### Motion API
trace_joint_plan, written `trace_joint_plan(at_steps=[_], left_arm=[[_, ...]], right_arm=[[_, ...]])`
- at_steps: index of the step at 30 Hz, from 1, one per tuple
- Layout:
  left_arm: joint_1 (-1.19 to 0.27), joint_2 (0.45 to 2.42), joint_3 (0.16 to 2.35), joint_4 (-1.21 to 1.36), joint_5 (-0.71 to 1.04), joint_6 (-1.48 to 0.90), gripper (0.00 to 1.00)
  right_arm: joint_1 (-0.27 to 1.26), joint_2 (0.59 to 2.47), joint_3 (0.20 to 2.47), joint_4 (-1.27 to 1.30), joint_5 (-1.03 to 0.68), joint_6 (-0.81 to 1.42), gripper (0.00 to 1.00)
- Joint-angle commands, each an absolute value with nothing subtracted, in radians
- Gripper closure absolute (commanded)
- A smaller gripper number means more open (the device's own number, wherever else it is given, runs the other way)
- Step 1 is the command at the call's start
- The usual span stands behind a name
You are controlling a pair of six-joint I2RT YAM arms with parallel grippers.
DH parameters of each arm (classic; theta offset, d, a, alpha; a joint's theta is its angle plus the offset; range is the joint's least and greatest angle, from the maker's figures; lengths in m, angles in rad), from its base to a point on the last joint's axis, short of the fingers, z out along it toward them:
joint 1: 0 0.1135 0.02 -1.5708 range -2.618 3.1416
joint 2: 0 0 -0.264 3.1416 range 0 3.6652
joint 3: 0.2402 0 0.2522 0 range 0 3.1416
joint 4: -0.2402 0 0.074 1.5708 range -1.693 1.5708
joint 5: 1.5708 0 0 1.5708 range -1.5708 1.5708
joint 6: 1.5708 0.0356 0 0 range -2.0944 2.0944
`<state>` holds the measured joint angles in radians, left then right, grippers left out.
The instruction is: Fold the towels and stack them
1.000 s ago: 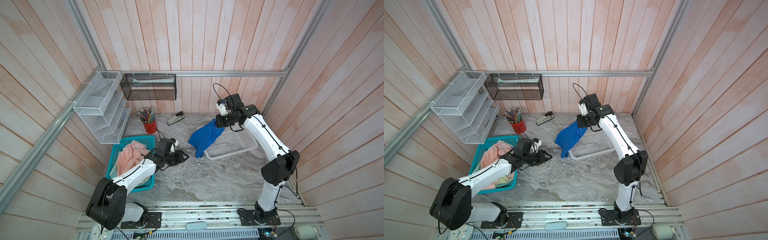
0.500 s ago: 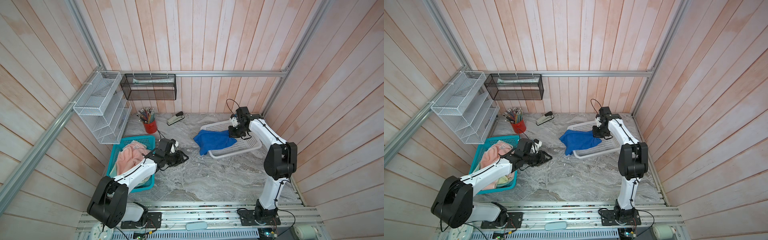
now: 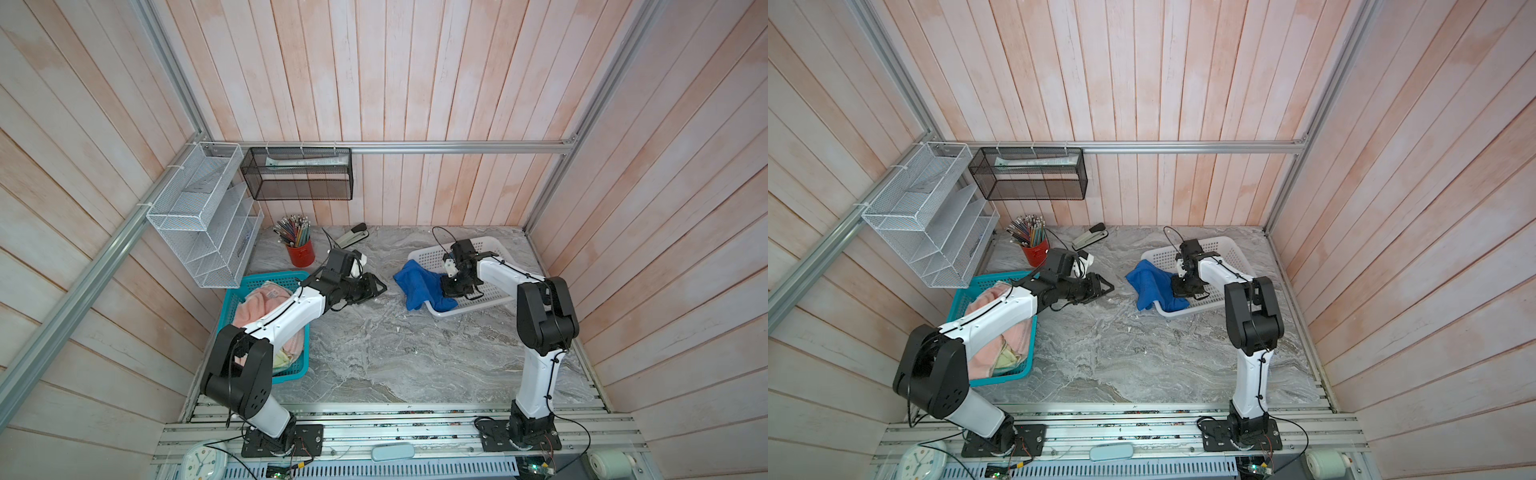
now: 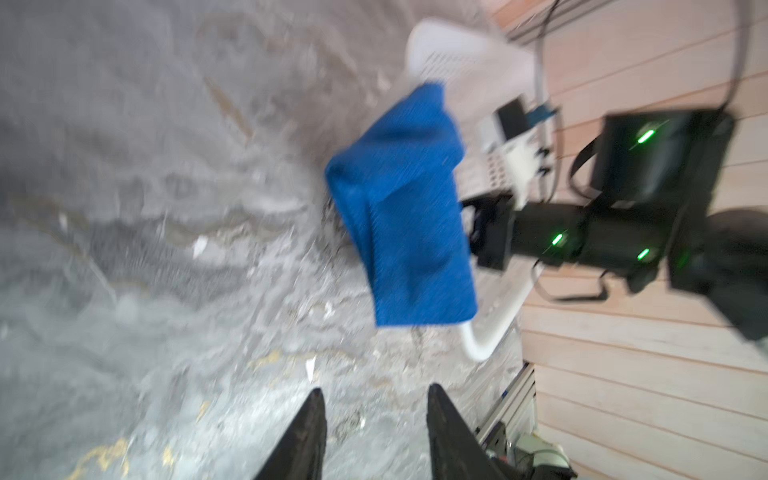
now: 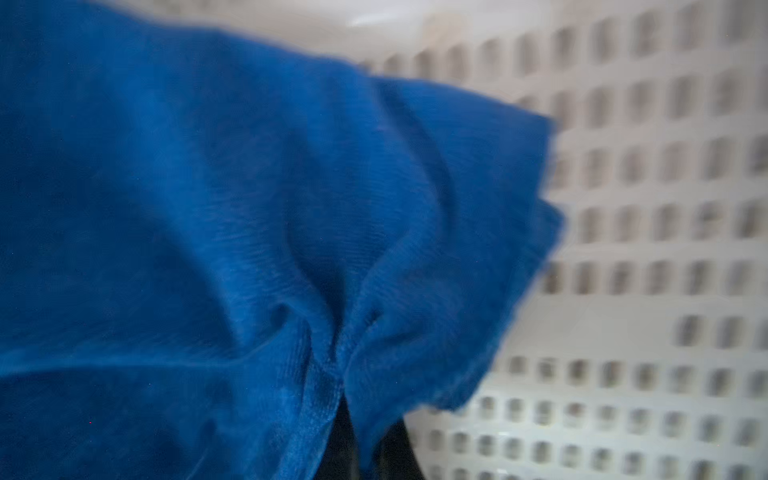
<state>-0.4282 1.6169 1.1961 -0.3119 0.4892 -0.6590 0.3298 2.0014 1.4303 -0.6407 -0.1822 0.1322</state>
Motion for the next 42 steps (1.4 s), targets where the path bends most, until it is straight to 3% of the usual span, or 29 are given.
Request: trace_joint_plan(at_steps=[1, 11, 24, 42], left_arm=[[-0.412, 1.664, 1.301, -0.365, 0.474, -0.608, 0.58], [-0.394, 1.803, 1.495, -0.352, 0.452, -0.592, 0.52], [-0.408, 2.241, 1.932, -0.484, 0.504, -0.546, 0.47], [-0.426, 2.273, 1.958, -0.489, 0.584, -0.494, 0.46]], right_arm=[[0.414, 1.912, 1.432, -0.645, -0.180, 0.160, 1.00], [0.404, 1.834, 1.757, -0.886, -0.043, 0.077, 1.00], [0.332, 1.825, 1.683, -0.874, -0.032, 0.044, 1.00], [0.296, 1.730, 1.570, -0.869, -0.005, 0.027, 1.00]])
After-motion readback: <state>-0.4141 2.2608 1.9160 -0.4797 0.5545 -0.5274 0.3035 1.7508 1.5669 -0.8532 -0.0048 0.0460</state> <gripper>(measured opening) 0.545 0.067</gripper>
